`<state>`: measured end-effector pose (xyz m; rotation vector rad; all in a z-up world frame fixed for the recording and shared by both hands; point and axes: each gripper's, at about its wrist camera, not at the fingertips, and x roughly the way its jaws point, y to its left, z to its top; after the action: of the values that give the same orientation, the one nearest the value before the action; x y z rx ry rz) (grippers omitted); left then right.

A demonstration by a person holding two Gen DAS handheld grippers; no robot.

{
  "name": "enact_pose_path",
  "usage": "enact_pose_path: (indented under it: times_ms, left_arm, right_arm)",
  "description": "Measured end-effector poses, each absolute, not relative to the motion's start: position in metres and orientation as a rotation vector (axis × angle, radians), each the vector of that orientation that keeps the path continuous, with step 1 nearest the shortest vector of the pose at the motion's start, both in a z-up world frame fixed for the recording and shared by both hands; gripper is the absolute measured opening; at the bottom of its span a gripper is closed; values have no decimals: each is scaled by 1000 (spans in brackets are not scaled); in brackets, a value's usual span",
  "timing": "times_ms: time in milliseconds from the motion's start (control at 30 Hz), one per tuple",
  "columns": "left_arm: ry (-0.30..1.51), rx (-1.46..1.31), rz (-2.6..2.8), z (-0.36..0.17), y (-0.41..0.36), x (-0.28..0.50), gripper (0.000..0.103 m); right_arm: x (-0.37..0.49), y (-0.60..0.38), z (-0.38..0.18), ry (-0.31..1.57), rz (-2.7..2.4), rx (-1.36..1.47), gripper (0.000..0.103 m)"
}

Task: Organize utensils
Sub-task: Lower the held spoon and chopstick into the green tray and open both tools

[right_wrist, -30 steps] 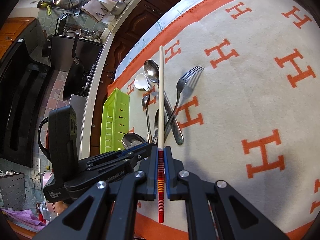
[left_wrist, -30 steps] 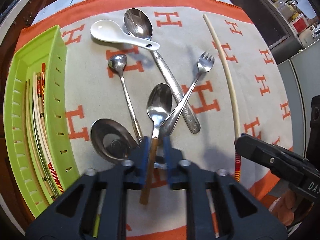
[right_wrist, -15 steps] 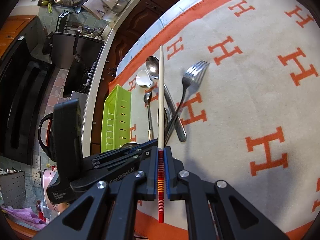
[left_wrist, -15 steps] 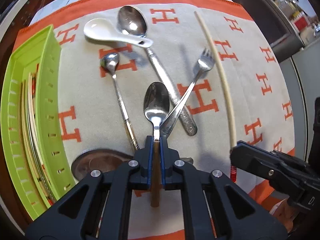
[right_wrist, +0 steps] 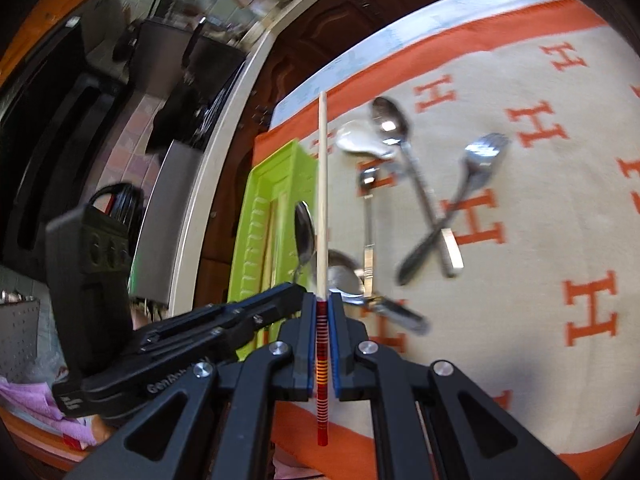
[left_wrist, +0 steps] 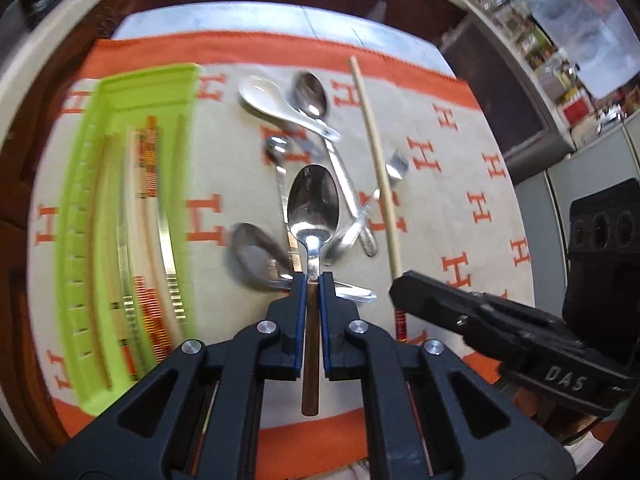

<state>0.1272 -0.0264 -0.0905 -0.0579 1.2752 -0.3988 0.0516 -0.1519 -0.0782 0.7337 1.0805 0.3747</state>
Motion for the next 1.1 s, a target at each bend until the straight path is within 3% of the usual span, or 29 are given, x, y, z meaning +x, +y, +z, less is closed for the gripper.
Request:
enact_pose_path:
  times_ms: [200, 433, 800, 1100]
  left_arm:
    - [1228, -94, -287, -73, 34, 130, 4]
    - [1232, -113, -167, -88, 94, 143, 4]
    - [1227, -81, -140, -106, 105, 145, 5]
    - [1248, -93, -158, -111, 100, 139, 5]
  right_arm:
    - [78, -100, -69, 1128, 424, 663, 5]
    - [109, -53, -74, 1183, 407, 632, 5]
    - [118, -22, -102, 1282, 338, 541, 8]
    - [99, -34, -88, 1228, 331, 499, 8]
